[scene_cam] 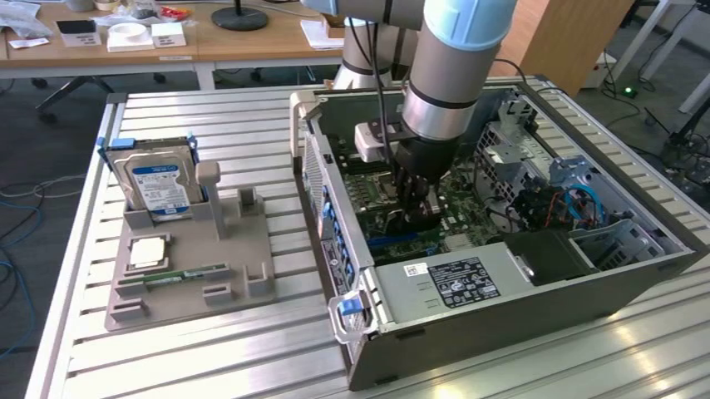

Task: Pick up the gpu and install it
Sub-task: 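Insert the gpu into the slot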

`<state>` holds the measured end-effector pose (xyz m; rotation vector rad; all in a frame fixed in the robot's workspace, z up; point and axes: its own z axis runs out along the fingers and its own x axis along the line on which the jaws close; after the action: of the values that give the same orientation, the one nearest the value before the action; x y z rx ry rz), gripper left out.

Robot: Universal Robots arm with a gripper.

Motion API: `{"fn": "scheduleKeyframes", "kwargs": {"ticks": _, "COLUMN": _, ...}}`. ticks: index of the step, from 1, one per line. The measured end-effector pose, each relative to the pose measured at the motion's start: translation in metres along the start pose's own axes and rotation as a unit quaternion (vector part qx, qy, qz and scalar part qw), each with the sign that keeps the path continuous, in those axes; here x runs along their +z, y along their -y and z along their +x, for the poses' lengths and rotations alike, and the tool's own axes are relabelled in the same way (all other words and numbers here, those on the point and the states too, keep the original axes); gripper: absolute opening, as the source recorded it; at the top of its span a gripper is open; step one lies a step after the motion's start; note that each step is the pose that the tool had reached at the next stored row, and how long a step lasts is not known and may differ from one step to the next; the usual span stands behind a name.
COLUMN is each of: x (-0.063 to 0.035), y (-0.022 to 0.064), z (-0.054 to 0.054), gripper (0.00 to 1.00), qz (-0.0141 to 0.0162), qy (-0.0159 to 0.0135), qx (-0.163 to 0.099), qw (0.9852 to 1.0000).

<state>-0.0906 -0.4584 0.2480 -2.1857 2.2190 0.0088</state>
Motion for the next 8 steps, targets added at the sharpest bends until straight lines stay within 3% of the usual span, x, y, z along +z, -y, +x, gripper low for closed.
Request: {"fn": "scheduleKeyframes", "kwargs": {"ticks": 8, "x": 0.0017, "y": -0.0008, "z": 0.0001, "gripper": 0.26, "qz": 0.0, "qy": 0.0, "qx": 0.0, "qw": 1.0}}
